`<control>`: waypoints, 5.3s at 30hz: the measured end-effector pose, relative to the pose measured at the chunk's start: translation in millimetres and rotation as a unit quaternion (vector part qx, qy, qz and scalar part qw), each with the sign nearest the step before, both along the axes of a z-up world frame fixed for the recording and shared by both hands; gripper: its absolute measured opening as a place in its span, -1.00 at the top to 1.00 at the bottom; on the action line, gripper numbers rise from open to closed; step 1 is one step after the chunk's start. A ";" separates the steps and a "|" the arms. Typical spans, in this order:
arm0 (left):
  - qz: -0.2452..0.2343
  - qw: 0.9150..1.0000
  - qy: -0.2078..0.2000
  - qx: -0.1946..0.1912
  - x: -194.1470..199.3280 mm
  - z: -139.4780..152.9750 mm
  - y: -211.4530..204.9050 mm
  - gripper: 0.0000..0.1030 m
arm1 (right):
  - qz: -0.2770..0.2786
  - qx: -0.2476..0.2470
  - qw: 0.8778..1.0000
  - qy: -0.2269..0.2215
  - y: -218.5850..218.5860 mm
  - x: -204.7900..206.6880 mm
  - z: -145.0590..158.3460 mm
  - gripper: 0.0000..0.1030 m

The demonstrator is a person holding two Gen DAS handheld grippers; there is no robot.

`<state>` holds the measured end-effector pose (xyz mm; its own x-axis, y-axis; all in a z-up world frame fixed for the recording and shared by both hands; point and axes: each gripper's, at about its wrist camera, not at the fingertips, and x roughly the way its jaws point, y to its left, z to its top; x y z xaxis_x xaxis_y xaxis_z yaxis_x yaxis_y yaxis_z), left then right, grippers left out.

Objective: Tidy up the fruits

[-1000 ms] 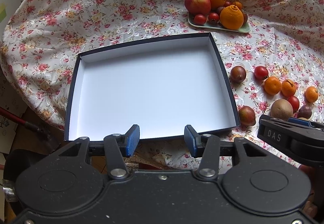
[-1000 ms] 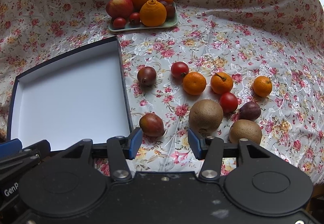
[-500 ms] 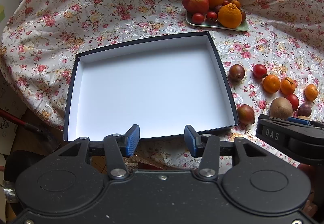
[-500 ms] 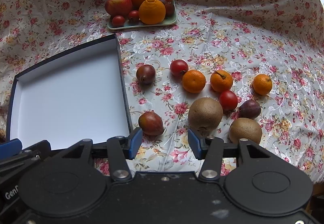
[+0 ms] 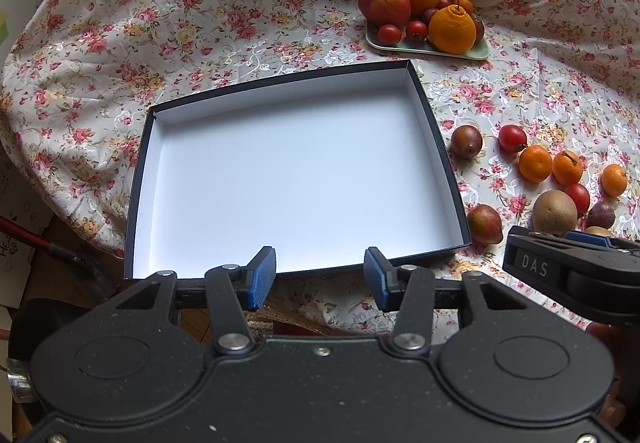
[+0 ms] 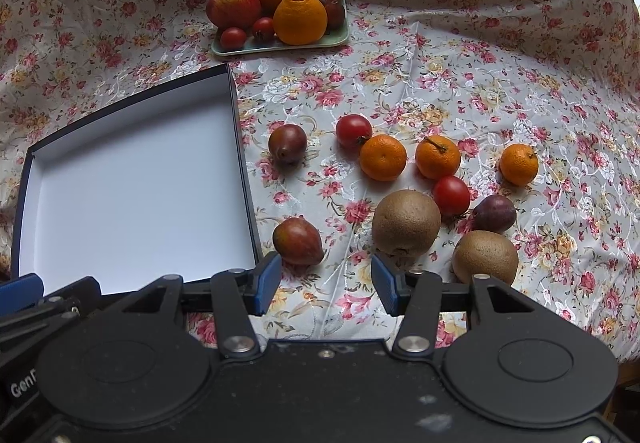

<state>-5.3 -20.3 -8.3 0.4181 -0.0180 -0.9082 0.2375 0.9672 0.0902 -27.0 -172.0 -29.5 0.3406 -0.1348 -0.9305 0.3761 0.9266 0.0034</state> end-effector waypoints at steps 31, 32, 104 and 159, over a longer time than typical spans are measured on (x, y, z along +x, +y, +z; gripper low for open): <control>-0.009 0.999 0.027 0.025 2.9 -12.2 -7.1 -0.06 | -0.003 0.006 1.000 0.025 -3.2 2.6 -8.7 -0.02; -0.008 0.999 0.033 0.028 3.7 -14.6 -7.9 -0.06 | -0.003 0.006 1.000 0.029 -3.4 2.7 -9.7 -0.02; -0.094 0.994 0.056 0.028 35.0 0.0 -158.8 -0.06 | -0.332 0.092 0.939 0.020 -204.9 -61.4 -0.3 0.03; -0.124 0.978 0.166 0.013 80.8 -58.1 -196.5 -0.06 | -0.199 0.073 0.969 0.129 -219.4 58.3 -104.3 -0.87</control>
<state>75.6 -216.7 -66.4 0.0857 -0.0559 -0.9947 0.4850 0.8745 -0.0073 31.2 -391.4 -133.8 0.0430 -0.0682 -0.9967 0.7086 0.7054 -0.0177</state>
